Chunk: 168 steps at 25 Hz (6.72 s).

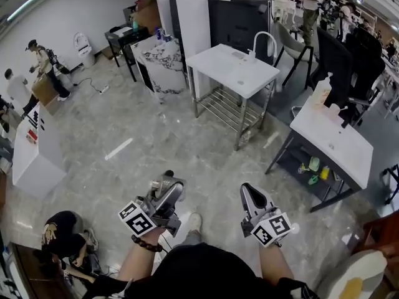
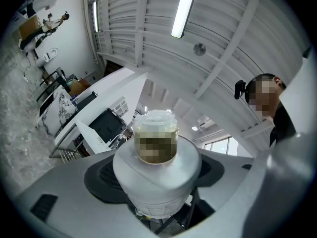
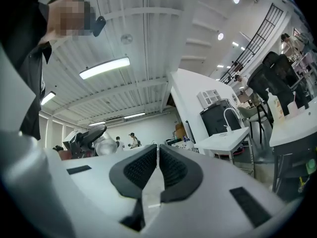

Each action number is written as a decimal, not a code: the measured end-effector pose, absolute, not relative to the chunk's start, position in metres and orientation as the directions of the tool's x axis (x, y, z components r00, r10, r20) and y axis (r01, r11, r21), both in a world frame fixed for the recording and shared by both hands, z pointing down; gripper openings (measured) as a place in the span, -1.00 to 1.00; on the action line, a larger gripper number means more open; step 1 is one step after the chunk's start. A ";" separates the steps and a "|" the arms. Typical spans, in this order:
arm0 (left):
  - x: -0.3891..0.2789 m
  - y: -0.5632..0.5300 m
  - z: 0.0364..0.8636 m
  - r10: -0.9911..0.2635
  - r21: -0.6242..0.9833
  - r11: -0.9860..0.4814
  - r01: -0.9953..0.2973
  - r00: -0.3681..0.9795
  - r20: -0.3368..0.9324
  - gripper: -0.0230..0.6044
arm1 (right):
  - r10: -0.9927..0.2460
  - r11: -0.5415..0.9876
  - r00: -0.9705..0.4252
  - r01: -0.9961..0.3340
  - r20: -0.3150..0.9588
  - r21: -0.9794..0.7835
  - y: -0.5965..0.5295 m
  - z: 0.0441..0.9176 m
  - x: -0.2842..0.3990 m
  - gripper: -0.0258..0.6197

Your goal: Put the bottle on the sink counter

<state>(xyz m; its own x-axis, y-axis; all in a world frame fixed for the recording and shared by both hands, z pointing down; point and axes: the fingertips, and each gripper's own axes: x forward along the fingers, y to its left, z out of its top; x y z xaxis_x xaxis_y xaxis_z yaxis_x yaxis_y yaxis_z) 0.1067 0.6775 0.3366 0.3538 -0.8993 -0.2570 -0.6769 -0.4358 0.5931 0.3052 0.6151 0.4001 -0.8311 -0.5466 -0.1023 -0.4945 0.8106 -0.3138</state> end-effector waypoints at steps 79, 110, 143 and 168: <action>-0.239 -0.053 0.369 -0.894 0.436 -0.446 -0.781 0.408 -0.184 0.19 | -0.667 0.716 -0.745 -0.645 0.010 -0.268 -0.086 0.409 -0.027 -0.82; -0.178 -0.284 0.391 -0.896 0.451 -0.433 -0.780 0.424 -0.128 0.19 | -0.666 0.715 -0.746 -0.637 -0.001 -0.288 -0.315 0.428 0.019 -0.82; -0.151 -0.533 0.553 -0.791 0.391 -0.474 -0.789 0.576 0.204 0.19 | -0.799 0.424 -0.534 -0.826 0.277 -0.371 -0.406 0.533 0.052 -0.82; -0.123 -0.626 0.646 -0.736 0.224 -0.514 -0.828 0.560 0.381 0.19 | -0.820 0.253 -0.435 -0.858 0.372 -0.446 -0.402 0.579 0.034 -0.82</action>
